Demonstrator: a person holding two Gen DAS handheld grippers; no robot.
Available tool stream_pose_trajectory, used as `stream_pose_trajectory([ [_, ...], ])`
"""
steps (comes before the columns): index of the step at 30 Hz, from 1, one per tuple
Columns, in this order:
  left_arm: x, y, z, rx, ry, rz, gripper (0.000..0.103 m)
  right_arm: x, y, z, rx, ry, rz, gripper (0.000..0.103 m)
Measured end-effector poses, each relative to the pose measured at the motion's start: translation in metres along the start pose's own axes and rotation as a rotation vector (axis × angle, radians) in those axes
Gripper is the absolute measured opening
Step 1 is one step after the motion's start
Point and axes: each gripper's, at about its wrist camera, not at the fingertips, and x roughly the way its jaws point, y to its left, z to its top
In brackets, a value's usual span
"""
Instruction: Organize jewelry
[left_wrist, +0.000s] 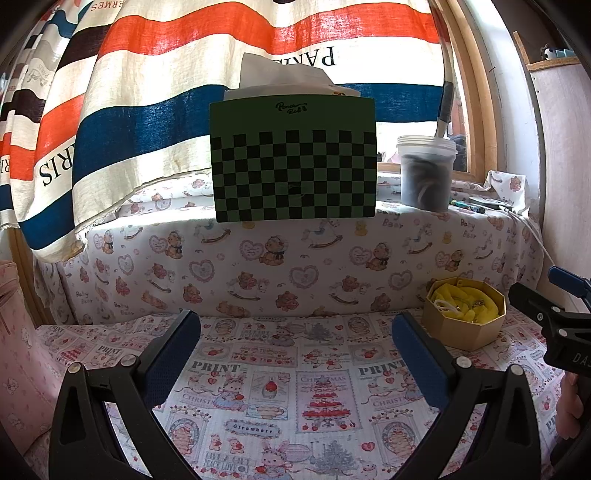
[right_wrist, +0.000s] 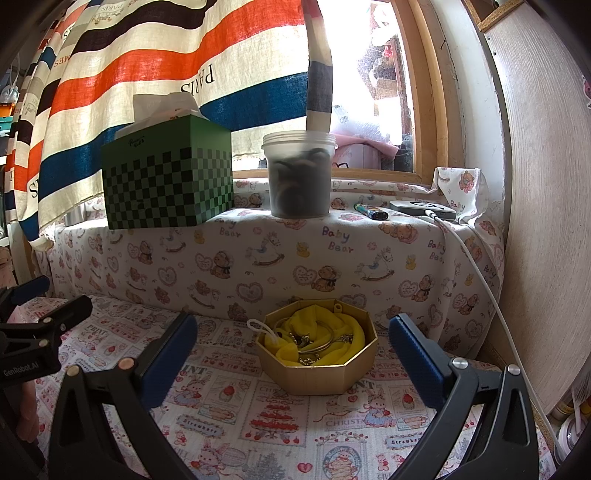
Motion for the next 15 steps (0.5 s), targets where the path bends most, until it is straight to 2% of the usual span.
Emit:
stream_pose_trajectory([
  [15, -0.0015, -0.0005, 0.0006, 0.008, -0.004, 0.017, 0.103, 0.0003, -0.0003, -0.0003, 0.000, 0.000, 0.001, 0.103],
])
